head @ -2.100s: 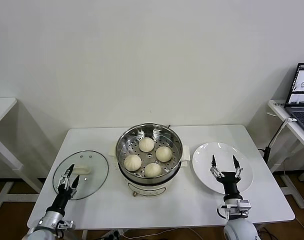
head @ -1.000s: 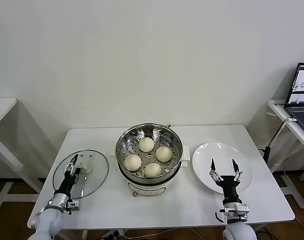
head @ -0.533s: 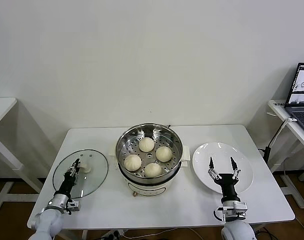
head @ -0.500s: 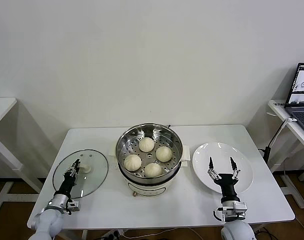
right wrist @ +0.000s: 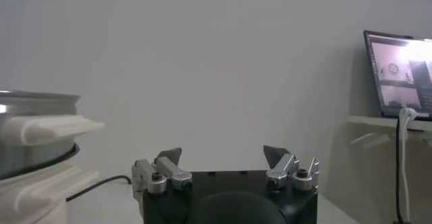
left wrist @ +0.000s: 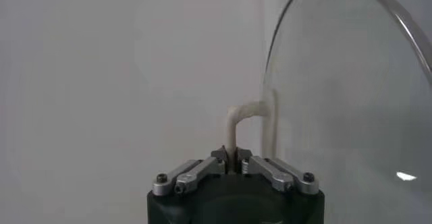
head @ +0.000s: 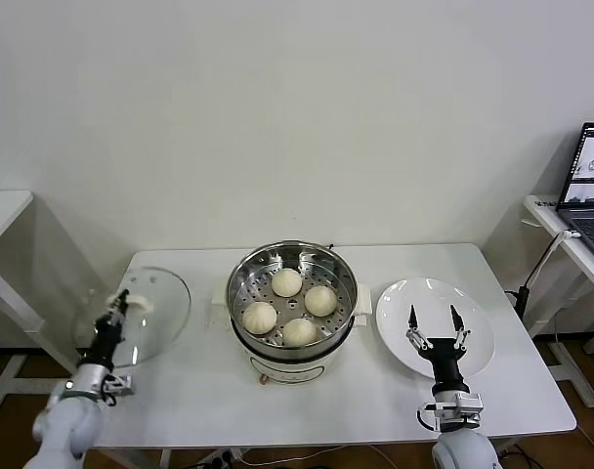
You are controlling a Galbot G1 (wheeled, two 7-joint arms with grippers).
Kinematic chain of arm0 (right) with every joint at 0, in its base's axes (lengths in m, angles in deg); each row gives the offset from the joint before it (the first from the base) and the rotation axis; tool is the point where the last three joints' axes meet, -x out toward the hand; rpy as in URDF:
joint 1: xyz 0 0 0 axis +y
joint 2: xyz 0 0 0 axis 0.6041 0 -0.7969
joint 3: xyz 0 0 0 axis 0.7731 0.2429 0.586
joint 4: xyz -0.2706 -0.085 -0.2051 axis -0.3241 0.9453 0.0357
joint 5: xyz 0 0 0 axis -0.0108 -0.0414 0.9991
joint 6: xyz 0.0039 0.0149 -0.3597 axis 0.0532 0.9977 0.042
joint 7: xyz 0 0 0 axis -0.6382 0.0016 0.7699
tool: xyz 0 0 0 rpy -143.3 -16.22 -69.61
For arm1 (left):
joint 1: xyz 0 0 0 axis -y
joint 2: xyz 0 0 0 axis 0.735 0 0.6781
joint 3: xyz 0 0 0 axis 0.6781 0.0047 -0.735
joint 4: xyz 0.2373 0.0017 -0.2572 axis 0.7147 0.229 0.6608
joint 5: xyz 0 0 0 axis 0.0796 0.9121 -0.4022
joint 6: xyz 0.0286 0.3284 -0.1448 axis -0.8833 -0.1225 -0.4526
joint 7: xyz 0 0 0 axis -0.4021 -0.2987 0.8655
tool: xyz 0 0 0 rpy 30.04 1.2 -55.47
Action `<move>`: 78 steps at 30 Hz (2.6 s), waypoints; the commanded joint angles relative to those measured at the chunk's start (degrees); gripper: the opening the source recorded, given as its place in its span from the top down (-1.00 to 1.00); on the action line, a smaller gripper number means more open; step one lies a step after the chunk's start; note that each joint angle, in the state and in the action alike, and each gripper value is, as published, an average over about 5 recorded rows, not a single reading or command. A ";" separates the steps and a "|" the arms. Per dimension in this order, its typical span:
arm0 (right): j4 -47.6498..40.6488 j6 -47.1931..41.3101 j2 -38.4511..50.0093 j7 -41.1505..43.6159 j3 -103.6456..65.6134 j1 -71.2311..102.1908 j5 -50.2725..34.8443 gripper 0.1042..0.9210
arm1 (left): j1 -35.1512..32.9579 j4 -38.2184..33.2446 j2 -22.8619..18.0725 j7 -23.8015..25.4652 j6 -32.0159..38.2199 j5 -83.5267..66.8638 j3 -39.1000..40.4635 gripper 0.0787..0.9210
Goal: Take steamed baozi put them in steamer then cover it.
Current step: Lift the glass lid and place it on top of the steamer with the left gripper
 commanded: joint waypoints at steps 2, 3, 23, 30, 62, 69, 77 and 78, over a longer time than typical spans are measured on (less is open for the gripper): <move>0.30 0.01 -0.15 -0.03 -0.21 -0.10 0.00 -0.76 | -4.71 -34.51 1.43 6.02 -10.25 -7.08 0.04 0.75; 0.36 0.01 -0.14 -0.02 -0.27 -0.06 -0.02 -0.76 | -4.81 -36.42 1.21 6.53 -11.22 -6.87 1.64 0.75; -1.46 -0.42 -0.43 0.20 -1.55 0.14 -0.32 -0.76 | 6.19 -35.16 -10.29 23.51 -34.40 7.21 42.10 0.75; -3.13 -0.30 -0.83 0.48 -1.81 -0.44 -0.26 -0.76 | 8.12 -31.31 -14.17 29.93 -38.31 13.68 44.78 0.75; -5.08 0.04 -1.20 1.03 -1.54 -1.34 0.19 -0.76 | 9.77 -19.79 -19.98 31.74 -37.17 24.28 41.80 0.75; -5.10 -0.04 -1.23 1.03 -1.35 -1.78 0.28 -0.76 | 9.20 -20.03 -19.98 31.58 -36.87 24.75 41.62 0.75; -5.46 0.04 -1.47 1.18 -1.34 -1.79 0.40 -0.76 | 8.66 -19.79 -19.84 31.00 -36.35 24.83 41.50 0.75; -5.55 0.07 -1.50 1.21 -1.34 -1.78 0.43 -0.76 | 8.59 -19.85 -19.88 30.92 -36.29 24.85 41.50 0.75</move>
